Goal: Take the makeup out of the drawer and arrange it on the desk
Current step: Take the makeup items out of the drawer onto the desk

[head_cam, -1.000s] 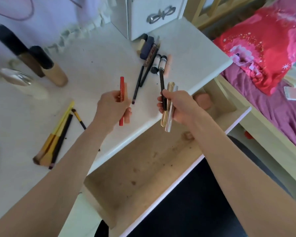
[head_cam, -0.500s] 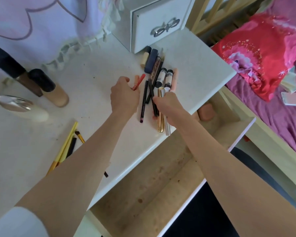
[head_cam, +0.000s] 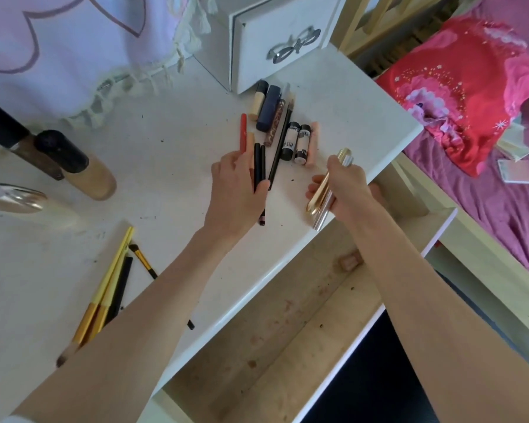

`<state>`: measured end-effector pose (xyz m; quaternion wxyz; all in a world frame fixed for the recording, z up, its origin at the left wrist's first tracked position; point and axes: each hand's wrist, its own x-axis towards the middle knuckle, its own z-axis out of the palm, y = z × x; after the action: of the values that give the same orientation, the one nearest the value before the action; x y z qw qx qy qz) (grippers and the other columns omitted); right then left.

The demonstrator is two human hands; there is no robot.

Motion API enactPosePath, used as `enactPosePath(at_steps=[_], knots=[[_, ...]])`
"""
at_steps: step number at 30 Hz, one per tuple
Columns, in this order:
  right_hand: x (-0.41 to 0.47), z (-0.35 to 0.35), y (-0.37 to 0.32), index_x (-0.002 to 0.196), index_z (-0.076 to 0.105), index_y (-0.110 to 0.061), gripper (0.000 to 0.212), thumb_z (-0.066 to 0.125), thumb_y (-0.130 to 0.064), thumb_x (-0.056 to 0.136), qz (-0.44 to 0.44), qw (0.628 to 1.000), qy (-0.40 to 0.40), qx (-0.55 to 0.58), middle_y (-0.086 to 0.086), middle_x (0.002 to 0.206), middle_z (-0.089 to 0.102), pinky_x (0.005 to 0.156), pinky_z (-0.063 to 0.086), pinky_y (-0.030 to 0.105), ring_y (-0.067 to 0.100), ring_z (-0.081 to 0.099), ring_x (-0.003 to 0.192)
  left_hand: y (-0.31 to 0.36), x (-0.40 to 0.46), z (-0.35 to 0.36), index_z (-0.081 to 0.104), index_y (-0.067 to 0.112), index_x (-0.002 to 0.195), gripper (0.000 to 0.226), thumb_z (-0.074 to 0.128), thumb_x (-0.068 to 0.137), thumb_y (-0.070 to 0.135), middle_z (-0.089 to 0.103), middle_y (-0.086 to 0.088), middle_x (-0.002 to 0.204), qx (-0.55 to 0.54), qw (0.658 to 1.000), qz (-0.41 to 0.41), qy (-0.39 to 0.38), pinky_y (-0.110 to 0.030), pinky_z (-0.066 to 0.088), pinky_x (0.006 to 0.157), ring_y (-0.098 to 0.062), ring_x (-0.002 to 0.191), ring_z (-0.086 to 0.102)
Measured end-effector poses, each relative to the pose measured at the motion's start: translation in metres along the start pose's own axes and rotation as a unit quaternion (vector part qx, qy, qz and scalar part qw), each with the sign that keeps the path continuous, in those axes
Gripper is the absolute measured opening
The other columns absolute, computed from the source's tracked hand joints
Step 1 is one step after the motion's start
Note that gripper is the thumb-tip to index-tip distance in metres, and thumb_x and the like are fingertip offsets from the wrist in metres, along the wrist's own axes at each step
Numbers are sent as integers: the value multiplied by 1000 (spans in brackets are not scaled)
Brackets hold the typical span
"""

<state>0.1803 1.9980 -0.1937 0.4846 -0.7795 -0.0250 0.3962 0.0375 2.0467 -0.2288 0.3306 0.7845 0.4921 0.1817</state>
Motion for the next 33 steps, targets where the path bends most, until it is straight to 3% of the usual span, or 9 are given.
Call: enactPosePath(at_steps=[5, 9, 11, 14, 17, 22, 24, 26, 33], knots=[[22, -1, -21, 104, 42, -6, 10, 41, -5, 94, -15, 997, 30, -64, 11, 76, 51, 62, 54, 33, 21, 56, 63, -2, 4, 7, 11, 21, 149, 69, 50, 92, 26, 31, -8, 144, 133, 991, 27, -1, -41, 27, 100, -30, 125, 27], [33, 5, -34, 77, 47, -9, 14, 44, -7, 90, -36, 992, 42, -112, 4, 68, 48, 60, 46, 29, 17, 53, 63, -5, 9, 17, 13, 11, 147, 56, 33, 98, 30, 21, -12, 152, 191, 981, 9, 15, -43, 15, 108, -28, 138, 17], [33, 9, -38, 75, 52, -10, 15, 50, -11, 90, -52, 995, 22, -86, 3, 67, 55, 64, 55, 26, 15, 61, 62, -2, 10, 24, 10, 6, 147, 57, 24, 100, 34, 12, -13, 155, 189, 982, -12, 19, -44, 5, 113, -27, 143, 9], [35, 10, -40, 80, 52, -10, 13, 47, -12, 92, -47, 996, 18, -71, 11, 91, 64, 91, 51, 44, 23, 62, 89, 2, 11, 34, 6, 4, 147, 61, 20, 99, 39, 9, -15, 155, 202, 979, -2, 31, -47, -1, 114, -27, 144, 7], [37, 8, -44, 97, 51, -8, 12, 42, -17, 95, -16, 998, 18, -54, 17, 117, 60, 94, 49, 41, 27, 61, 103, 5, 19, 38, 2, 6, 148, 62, 18, 98, 41, 7, -13, 156, 207, 978, 12, 28, -49, 0, 114, -27, 144, 7], [39, 2, -44, 91, 53, -5, 8, 45, -8, 91, -8, 1000, 7, -21, 13, 86, 52, 65, 44, 27, 21, 52, 76, 3, 26, 39, 3, 8, 148, 60, 19, 98, 39, 10, -12, 156, 207, 977, 18, 38, -47, 1, 114, -25, 144, 11], [38, 0, -46, 113, 56, 3, 27, 41, -8, 93, -31, 999, 20, -18, 27, 116, 57, 85, 51, 34, 31, 59, 104, 2, 29, 37, 4, 9, 148, 60, 19, 98, 39, 10, -11, 156, 210, 977, 17, 31, -46, 1, 115, -24, 144, 10], [36, -1, -47, 129, 44, 10, 38, 37, -6, 95, -59, 998, 17, -7, 27, 137, 45, 103, 40, 42, 36, 45, 126, 3, 35, 35, 4, 10, 148, 59, 17, 99, 39, 8, -9, 157, 208, 978, 16, 19, -46, 0, 115, -23, 144, 6], [24, -13, -24, 121, 38, 16, 36, 34, -9, 95, -63, 997, 31, -31, 31, 134, 36, 101, 35, 57, 40, 31, 128, -4, 4, 24, 6, 8, 148, 57, 20, 99, 32, 7, -11, 156, 155, 986, 50, 32, -39, 0, 116, -23, 144, 4]])
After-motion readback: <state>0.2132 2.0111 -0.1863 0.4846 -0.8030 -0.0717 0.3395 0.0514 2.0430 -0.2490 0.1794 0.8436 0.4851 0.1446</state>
